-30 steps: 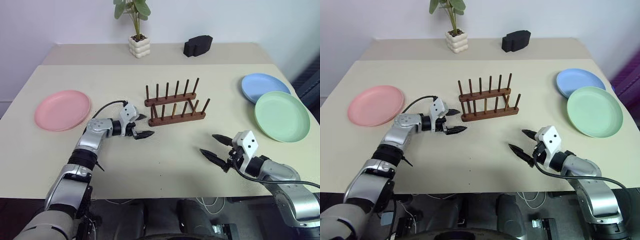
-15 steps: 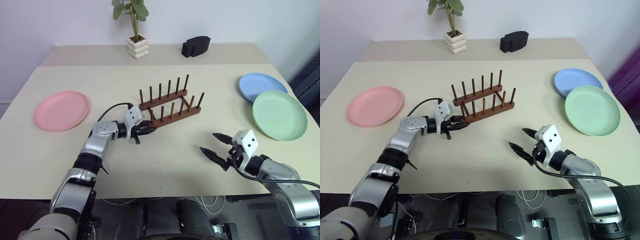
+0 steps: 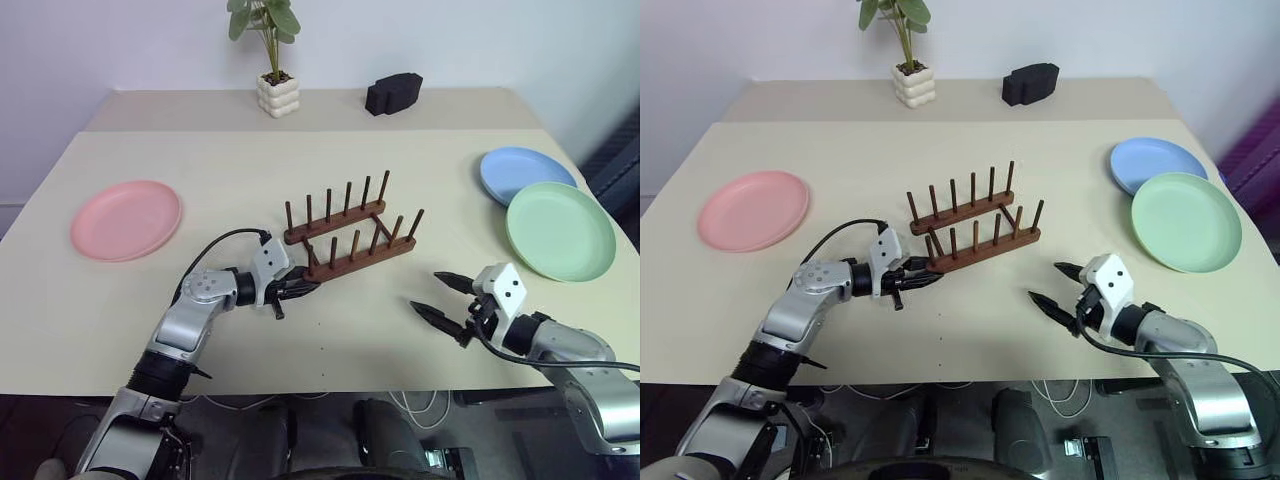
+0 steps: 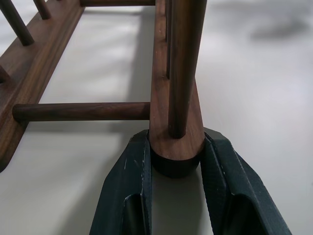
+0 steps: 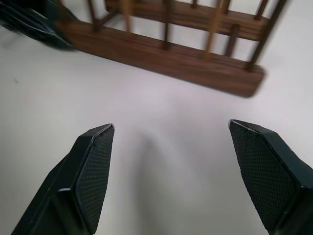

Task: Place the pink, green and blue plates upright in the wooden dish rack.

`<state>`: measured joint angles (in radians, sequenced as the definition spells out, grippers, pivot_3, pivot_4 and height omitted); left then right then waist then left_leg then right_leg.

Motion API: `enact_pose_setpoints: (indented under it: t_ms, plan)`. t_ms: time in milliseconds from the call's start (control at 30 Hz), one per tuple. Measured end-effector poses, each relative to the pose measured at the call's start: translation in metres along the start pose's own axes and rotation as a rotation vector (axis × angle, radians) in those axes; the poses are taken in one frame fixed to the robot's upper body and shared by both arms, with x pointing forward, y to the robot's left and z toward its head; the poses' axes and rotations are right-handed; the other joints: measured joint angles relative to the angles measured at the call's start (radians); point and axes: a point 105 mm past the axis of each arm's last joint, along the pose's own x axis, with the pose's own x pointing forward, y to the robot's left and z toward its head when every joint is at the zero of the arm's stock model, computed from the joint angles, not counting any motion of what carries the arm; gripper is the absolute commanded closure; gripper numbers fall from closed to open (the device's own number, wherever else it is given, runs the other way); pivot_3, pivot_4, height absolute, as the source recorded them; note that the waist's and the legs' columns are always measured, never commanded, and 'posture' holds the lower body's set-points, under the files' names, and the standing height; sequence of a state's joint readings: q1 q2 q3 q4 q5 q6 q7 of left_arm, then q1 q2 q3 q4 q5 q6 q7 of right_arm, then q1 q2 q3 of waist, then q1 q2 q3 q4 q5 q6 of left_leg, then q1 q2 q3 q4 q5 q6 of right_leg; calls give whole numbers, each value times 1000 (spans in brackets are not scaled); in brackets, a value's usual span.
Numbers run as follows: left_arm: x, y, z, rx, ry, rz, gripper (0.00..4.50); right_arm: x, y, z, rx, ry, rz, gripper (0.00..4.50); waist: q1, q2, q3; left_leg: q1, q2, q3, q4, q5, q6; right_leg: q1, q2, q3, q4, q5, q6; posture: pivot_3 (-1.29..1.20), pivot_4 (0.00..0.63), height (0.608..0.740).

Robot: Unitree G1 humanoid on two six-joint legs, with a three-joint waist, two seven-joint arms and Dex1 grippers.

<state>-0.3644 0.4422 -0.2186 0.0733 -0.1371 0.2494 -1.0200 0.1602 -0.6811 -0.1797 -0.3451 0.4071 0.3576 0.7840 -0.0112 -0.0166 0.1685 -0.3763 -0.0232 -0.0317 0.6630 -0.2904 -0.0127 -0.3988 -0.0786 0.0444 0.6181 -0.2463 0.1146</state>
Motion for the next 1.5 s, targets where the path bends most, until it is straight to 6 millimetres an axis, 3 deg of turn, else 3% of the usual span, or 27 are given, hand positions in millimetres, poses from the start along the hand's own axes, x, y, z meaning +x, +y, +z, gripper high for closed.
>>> enact_pose_setpoints:
  t_ms: [367, 933, 1167, 1233, 1267, 1333, 1500]
  plan:
    - [-1, -19, 7, 116, 33, -222, 3722, -18, 2, -15, 17, 72, 22, 644, 0, 0, 0, -1, 0, 0, 0, 0, 1, 0, -1, 0, -2, 0, -1, 0, 150, 740]
    - [9, -2, 3, 122, 29, -190, 3722, -19, -1, -10, -8, 63, -5, 644, 1, 0, 0, -1, 0, 0, 0, 0, 1, 0, 0, 0, -2, 0, 0, 0, 150, 740]
    - [10, -1, 0, 111, 26, -183, 251, -17, -3, -6, -21, 52, -6, 644, 1, 0, 0, -1, 0, 0, 0, 0, 1, 1, 0, 0, -2, 0, 0, 0, 150, 740]
    - [5, 2, -2, 118, 36, -171, 251, -18, -3, -6, -26, 56, -10, 644, 0, 0, 0, -1, 0, 0, 0, 0, 1, 0, 0, 0, -2, 0, 0, 0, 150, 740]
    - [0, 5, -2, 120, 42, -158, 218, -18, -3, -6, -26, 59, -11, 915, -1, 0, 0, -1, 0, 0, 0, 0, 1, 0, 0, 0, -2, 0, 0, 0, 150, 740]
    - [-15, 9, -4, 112, 40, -121, 925, -19, -3, -8, -21, 66, -11, 1504, -3, 0, 0, -1, 1, 0, 0, -1, 1, 0, 0, 0, -2, 0, 0, 0, 150, 740]
    - [-55, 0, -22, 52, 89, -92, 3382, -23, 2, -17, 1, 100, 11, 4073, 0, 1, 1, -1, 1, 0, -1, -1, 1, 0, -3, 0, -2, -1, -1, 0, 150, 740]
